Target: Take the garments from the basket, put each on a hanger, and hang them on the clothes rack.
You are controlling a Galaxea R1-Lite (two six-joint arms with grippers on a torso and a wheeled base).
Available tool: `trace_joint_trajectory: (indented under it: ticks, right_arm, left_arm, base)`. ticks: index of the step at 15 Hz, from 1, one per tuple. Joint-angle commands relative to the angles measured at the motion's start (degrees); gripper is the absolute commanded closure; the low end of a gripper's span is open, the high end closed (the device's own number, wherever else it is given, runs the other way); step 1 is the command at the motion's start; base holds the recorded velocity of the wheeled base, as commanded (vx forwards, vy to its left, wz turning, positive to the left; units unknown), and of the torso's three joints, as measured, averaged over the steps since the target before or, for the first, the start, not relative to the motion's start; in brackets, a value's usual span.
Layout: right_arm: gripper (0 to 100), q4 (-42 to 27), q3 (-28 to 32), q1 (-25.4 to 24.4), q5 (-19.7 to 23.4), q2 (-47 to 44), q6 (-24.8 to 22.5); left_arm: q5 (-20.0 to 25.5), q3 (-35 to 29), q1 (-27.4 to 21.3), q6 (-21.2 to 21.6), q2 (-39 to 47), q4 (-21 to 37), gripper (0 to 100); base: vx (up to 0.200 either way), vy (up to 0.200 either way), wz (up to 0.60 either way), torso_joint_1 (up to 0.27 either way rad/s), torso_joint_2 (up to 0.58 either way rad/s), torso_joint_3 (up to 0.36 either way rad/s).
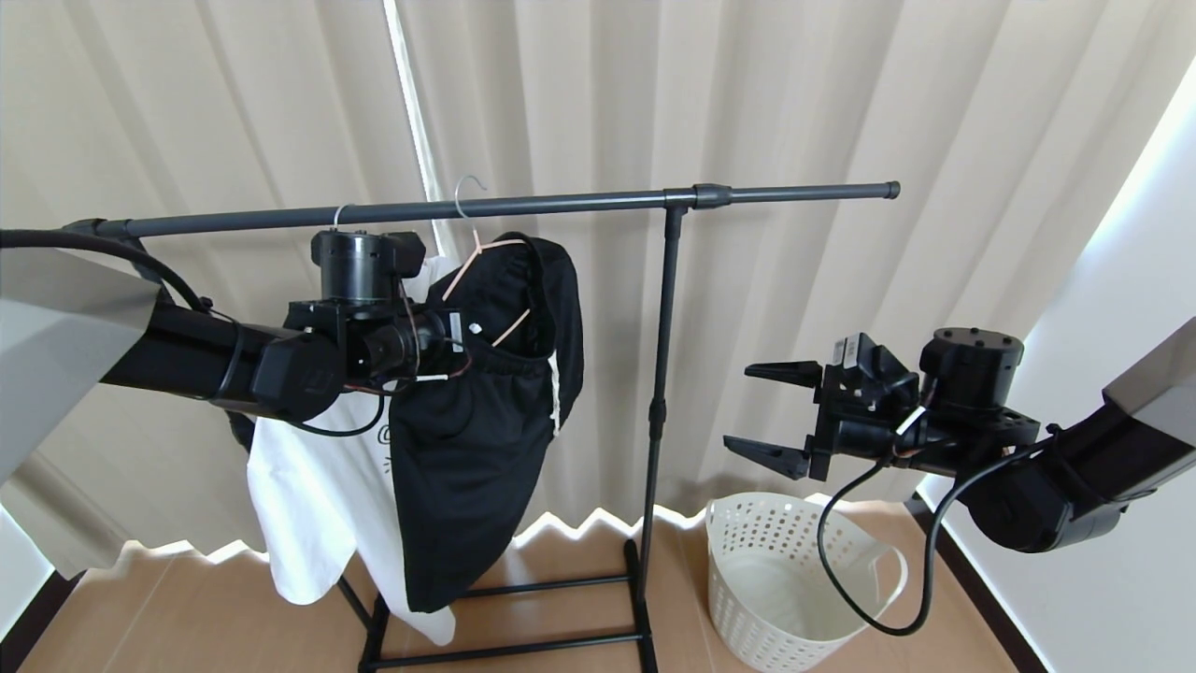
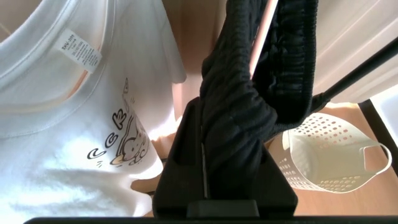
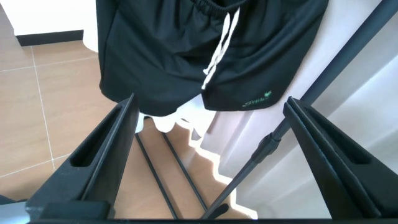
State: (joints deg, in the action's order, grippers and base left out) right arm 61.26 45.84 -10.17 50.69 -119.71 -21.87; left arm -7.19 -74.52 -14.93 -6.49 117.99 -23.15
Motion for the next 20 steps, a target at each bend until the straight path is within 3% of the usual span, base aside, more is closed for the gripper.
trace_joint_trajectory:
  ticks: [1,20]
  right_arm:
    - [0,0.2,0.0,0.0,0.0,-0.1,0.0]
    - [0,0.2,0.0,0.0,0.0,-0.6,-0.1]
  left_arm:
    - [0.0,-0.9,0.0,0.0,0.8,-0.1,100]
    - [-0.2,-6.0,0.1,0.0,6.5,-0.1,100]
  base:
    - [0.000,0.000,0.00,0.000,0.00,0.000]
    - [0.000,0.000,0.00,0.000,0.00,0.000]
